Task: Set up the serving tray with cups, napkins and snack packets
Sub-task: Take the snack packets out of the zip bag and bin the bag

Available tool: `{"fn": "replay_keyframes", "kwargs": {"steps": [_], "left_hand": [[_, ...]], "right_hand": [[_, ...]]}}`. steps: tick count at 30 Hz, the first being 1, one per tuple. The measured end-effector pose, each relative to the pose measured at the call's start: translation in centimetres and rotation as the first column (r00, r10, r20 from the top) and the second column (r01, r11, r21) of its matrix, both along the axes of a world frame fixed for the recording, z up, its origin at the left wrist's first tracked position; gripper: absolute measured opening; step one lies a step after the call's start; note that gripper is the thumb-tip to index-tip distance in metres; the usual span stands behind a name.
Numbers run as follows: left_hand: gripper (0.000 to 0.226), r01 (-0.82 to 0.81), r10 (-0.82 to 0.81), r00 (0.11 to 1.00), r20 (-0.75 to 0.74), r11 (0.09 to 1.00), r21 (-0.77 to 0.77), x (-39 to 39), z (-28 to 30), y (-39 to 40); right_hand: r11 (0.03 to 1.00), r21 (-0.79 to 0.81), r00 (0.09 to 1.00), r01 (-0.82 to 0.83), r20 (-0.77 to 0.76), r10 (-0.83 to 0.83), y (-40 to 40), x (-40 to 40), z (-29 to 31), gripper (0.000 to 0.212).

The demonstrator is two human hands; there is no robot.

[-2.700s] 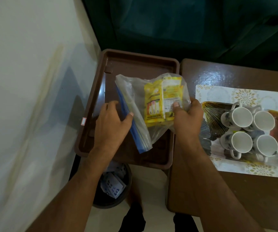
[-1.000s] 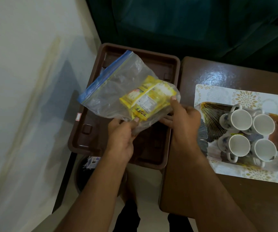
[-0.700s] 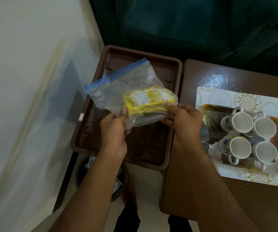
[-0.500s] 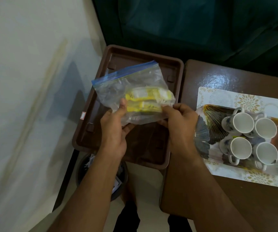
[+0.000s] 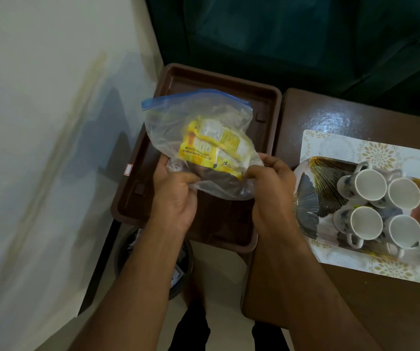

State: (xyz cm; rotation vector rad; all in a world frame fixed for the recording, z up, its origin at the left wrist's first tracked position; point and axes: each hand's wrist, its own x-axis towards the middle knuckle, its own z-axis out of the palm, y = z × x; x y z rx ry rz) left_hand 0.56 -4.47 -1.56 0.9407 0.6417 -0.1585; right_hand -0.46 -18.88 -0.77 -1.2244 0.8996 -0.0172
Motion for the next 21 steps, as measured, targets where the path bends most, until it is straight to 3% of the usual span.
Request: {"fn": "replay_keyframes", "kwargs": {"steps": [3,5,7,10,13,16,21], "left_hand": [[0.065,0.002,-0.002,1.000,0.008,0.999,-0.036,0.3,-0.2,0.8],[0.044,-0.003,0.001,1.000,-0.027,0.997,-0.077,0.5,0.1,1.3],[0.035,-0.027,0.026,0.994,-0.104,1.000,-0.013,0.5,0.4,1.3],[0.039,-0.062,0.085,0.985,-0.150,0.987,0.149,0.5,0.6,0.8],[0.043,-0.089,0.119,0.989,-0.093,0.957,0.276,0.6,0.9,0.7],[0.055,-0.131,0.147,0.989,-0.029,0.938,0.320,0.9,1.8,0.1],[0.064,-0.170,0.209,0.976,-0.062,0.907,0.384,1.2,2.7,-0.5]], "right_hand": [[0.997,0.078,1.000,-0.020,-0.012,0.021,0.0,0.0,0.0,0.028],[1.000,0.008,0.999,-0.018,0.029,0.018,-0.2,0.0,0.1,0.024],[0.997,-0.078,0.994,0.003,0.107,0.006,-0.2,0.1,0.4,0.026],[0.978,-0.203,0.975,0.047,0.220,-0.001,0.0,0.2,0.8,0.030],[0.962,-0.263,0.954,0.075,0.300,0.008,0.1,0.3,1.4,0.037],[0.966,-0.248,0.933,0.075,0.358,0.020,0.0,0.2,1.9,0.044],[0.949,-0.312,0.914,0.055,0.399,0.078,-0.1,0.2,2.0,0.041]]}}
